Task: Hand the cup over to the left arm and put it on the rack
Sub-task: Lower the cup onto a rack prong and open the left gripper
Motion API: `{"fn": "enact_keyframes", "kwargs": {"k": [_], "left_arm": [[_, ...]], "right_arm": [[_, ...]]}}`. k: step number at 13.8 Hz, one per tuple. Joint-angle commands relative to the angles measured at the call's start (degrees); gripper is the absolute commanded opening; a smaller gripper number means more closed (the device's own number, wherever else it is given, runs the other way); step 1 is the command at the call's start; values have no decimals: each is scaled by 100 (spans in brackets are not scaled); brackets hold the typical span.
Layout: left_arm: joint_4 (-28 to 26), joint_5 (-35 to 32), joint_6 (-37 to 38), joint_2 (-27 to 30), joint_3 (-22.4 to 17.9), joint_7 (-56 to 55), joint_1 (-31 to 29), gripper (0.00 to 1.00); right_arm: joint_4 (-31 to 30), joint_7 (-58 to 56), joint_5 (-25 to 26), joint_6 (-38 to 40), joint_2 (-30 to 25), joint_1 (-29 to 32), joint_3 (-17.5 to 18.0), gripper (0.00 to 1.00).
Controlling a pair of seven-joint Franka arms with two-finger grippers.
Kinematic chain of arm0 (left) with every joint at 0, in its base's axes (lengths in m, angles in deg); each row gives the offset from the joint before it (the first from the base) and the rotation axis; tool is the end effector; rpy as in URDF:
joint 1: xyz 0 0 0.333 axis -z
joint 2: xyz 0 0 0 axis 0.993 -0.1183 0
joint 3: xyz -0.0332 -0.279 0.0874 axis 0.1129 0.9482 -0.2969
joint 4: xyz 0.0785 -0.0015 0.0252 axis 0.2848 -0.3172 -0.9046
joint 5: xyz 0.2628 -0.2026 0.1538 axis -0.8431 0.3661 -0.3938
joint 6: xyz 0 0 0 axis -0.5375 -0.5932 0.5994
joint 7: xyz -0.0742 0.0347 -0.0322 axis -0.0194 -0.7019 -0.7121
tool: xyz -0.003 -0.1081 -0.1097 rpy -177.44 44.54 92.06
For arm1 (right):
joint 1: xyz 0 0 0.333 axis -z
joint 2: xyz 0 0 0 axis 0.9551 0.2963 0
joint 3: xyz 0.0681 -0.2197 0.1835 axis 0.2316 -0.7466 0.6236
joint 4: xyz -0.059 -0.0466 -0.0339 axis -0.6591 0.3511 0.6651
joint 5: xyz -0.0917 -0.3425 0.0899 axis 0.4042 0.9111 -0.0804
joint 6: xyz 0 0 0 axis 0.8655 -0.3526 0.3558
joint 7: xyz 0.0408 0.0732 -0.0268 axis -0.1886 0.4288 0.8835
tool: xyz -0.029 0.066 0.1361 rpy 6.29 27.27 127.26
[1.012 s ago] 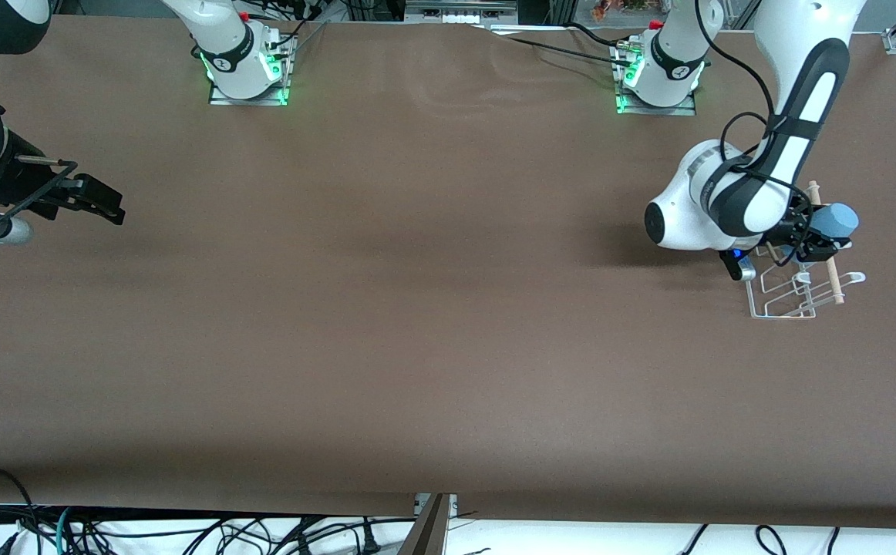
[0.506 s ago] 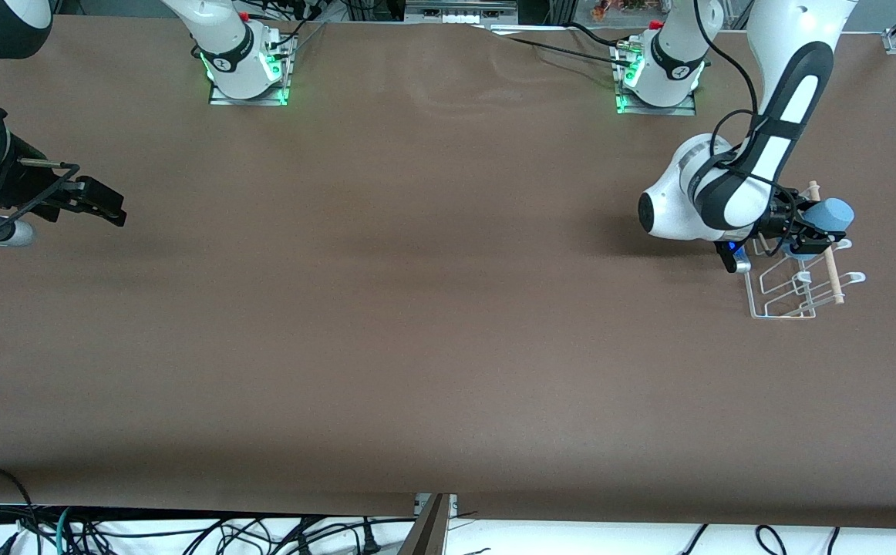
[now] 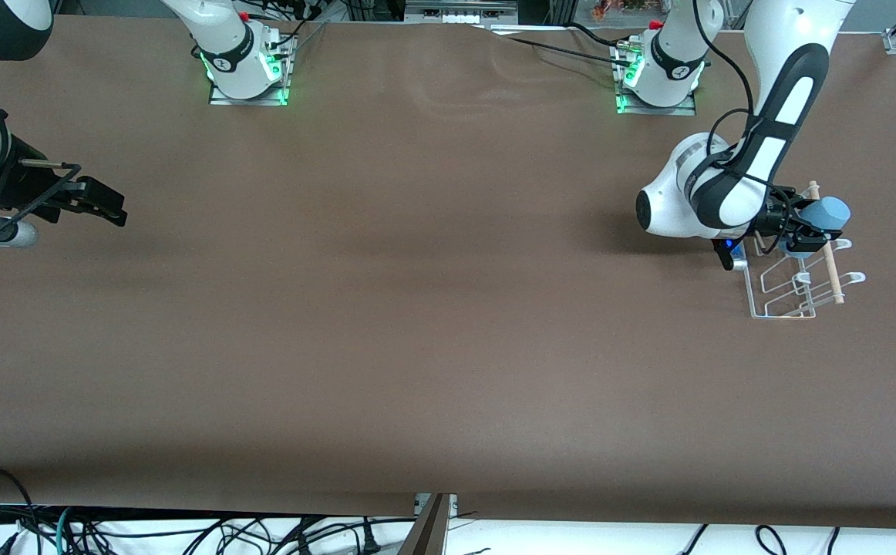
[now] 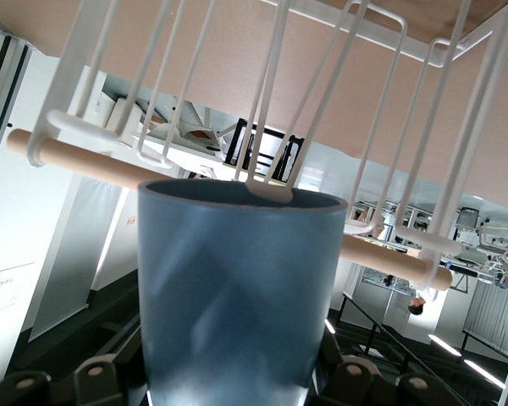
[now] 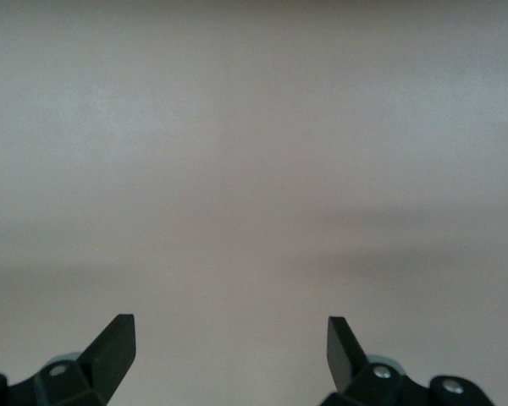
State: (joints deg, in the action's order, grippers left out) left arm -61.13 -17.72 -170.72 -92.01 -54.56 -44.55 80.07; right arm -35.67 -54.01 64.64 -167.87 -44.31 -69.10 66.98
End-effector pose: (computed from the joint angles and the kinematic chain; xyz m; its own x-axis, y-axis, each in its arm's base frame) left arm 0.4587 0.0511 0.2352 0.3167 -0.0894 -0.9443 -0.9480 -0.0635 -0.3120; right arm 0.5615 0.0401 0.5219 0.9990 -0.0416 -0.0188 -0.0413 -0.9990 0.0165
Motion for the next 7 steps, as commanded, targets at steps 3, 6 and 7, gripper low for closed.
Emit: {"fn": "enact_keyframes", "kwargs": {"k": [3, 6, 7], "left_arm": [[-95, -185, -14, -180, 3, -74, -38, 10], [-95, -264, -40, -216, 3, -118, -56, 54], [-86, -273, -40, -225, 3, -118, -47, 100]], "right_arm": [[78, -118, -73, 3, 28, 73, 37, 100], [78, -118, -64, 3, 28, 73, 37, 100], [78, -126, -64, 3, 28, 73, 37, 100]]}}
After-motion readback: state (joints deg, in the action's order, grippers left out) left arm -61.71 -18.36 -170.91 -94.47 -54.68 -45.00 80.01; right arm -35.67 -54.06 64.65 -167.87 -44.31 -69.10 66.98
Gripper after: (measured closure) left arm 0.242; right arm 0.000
